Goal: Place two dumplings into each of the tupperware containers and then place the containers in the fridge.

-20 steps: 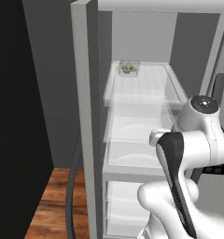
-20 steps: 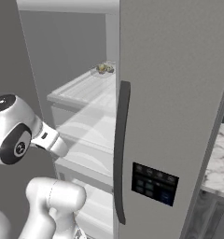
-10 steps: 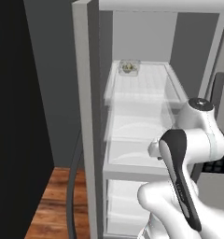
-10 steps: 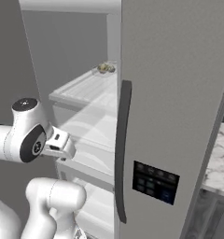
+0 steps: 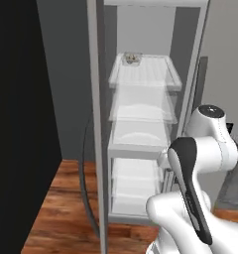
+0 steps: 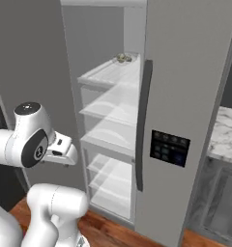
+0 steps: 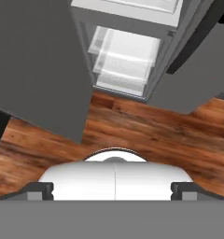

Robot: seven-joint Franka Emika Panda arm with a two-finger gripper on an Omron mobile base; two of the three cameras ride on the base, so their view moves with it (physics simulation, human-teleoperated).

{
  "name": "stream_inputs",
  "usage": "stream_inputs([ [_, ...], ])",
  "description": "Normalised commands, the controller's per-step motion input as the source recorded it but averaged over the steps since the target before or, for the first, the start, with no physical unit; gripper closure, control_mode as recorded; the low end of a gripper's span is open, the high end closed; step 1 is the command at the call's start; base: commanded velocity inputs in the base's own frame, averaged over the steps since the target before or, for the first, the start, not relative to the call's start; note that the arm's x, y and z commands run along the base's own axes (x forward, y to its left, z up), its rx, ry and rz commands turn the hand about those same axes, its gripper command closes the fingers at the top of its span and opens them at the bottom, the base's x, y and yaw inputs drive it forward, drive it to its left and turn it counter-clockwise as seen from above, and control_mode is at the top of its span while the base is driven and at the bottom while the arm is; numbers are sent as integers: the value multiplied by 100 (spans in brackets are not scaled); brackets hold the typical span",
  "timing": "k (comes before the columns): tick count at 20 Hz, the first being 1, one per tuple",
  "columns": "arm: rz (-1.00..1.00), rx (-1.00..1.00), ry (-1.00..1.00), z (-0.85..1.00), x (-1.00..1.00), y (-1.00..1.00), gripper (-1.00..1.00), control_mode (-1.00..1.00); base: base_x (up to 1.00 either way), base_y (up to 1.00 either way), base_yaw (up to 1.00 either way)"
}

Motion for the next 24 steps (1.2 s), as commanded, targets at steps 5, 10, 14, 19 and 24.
stream_inputs([
  [5,0,0,0,0,0,0,-100,100,-100,-9,-2],
  [10,0,0,0,0,0,0,-100,100,-75,17,-16],
  [14,0,0,0,0,0,0,-100,100,-82,20,-19],
  [19,0,0,0,0,0,0,-100,100,-93,16,-24],
  [24,0,0,0,0,0,0,-100,100,-100,1,-23],
])
